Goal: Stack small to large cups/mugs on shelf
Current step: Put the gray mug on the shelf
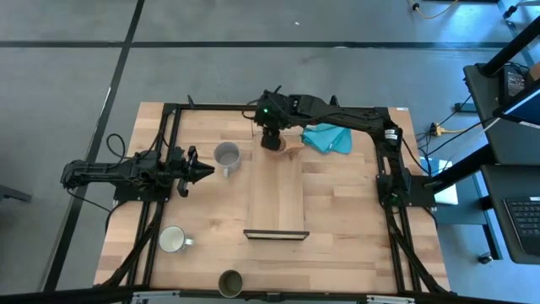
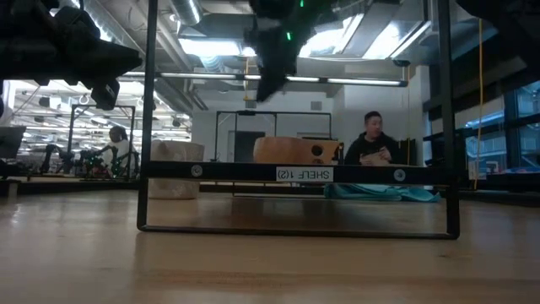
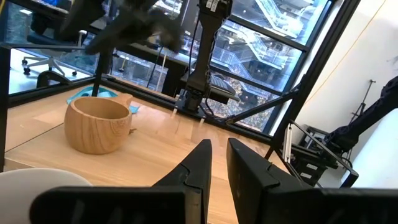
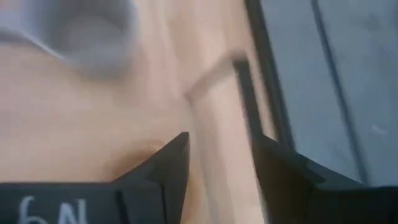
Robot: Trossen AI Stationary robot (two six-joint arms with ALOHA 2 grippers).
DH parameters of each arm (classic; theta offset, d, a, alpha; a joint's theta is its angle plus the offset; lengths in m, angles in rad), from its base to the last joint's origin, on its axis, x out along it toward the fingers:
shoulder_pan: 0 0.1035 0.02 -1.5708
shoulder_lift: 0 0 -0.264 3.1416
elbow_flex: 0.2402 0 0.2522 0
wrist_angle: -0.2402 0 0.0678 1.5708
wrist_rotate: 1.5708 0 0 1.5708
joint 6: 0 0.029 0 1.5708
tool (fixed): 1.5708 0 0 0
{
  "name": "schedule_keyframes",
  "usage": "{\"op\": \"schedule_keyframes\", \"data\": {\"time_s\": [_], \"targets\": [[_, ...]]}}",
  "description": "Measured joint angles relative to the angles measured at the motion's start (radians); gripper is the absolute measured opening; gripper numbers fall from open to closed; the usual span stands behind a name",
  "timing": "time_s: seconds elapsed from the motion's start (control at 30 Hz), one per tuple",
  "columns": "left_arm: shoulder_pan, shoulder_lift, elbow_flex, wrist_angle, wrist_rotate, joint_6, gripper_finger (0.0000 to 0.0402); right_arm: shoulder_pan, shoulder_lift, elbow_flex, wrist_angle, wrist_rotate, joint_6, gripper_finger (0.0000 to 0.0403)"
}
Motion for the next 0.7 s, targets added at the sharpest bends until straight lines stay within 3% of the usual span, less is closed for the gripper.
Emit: {"op": "schedule_keyframes", "data": {"time_s": [0.17,0.4,0.53,0.7], "targets": [[0.0,0.0,0.0,0.0,0.0,0.0,0.0044,0.047,0.0,0.068,0.038,-0.189,0.153,0.0174],[0.0,0.0,0.0,0.0,0.0,0.0,0.0044,0.107,0.0,0.082,0.049,-0.211,0.242,0.0174],[0.0,0.0,0.0,0.0,0.0,0.0,0.0044,0.111,0.0,0.082,0.126,-0.368,0.375,0.0174],[0.0,0.0,0.0,0.0,0.0,0.024,0.0044,0.114,0.0,0.086,0.261,-0.378,0.432,0.0174]]}}
